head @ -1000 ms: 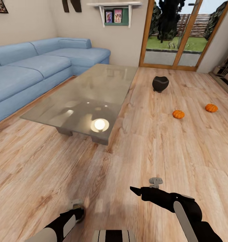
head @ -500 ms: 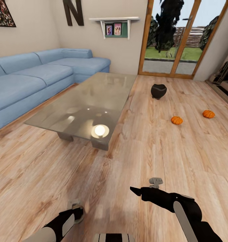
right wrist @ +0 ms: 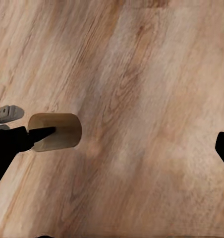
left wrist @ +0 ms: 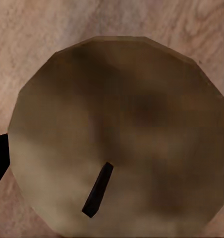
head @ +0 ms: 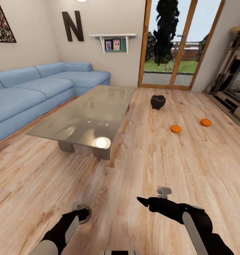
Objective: Place each of the two pumpkins and all three candles from the living room inside a cabinet in the living room (use any cabinet), then make sure every cabinet is closed, and position the cauldron so it is next to a table in the living room.
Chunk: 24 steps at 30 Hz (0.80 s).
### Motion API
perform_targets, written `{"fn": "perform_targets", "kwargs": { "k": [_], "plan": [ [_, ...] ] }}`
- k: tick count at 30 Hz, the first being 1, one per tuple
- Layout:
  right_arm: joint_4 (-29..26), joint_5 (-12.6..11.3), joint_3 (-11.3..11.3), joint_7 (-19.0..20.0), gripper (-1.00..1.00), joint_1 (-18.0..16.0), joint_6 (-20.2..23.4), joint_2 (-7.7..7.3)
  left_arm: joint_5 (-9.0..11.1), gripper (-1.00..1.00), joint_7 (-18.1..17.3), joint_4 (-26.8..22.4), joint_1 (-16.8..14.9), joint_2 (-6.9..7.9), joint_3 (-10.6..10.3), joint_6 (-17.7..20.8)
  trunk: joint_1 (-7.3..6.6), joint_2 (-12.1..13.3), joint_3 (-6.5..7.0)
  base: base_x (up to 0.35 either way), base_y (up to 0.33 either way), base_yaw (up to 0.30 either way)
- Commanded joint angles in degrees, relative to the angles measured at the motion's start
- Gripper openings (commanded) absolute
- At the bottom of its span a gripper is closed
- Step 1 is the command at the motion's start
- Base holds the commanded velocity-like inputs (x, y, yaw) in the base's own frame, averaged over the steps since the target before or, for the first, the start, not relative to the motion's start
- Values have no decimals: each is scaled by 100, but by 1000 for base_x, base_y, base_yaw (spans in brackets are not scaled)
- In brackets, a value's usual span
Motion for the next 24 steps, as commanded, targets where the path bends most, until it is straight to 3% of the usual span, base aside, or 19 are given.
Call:
{"fn": "perform_targets", "kwargs": {
  "k": [1,2,7,10,16,21,24],
  "plan": [
    [4,26,-16,16,100,-4,16,-5,30,-100,38,-156,49,-4,11,155,-4,0,25,-79,0,-208],
    [6,28,-51,11,100,-4,18,-6,31,-100,41,-213,64,-4,9,220,-7,1,54,-63,0,-209],
    [21,81,-697,-38,100,-4,36,-13,23,-100,73,-577,117,-8,1,823,-20,8,198,-22,0,-213],
    [27,172,-827,-185,100,-4,40,-11,13,-100,81,-712,122,-11,-2,1064,-28,12,286,-5,0,-214],
    [60,274,-967,-1056,100,-4,43,-9,7,-100,104,-998,126,-55,-25,1657,-43,20,460,-1,0,-214],
    [66,281,-979,-1790,100,-13,45,-3,24,-100,461,-2090,139,-209,-39,2579,-56,27,606,0,0,-214],
    [67,279,-964,-2616,100,-34,51,21,24,-100,637,-2592,146,-339,-122,3176,-64,31,694,0,0,-206]
  ]
}}
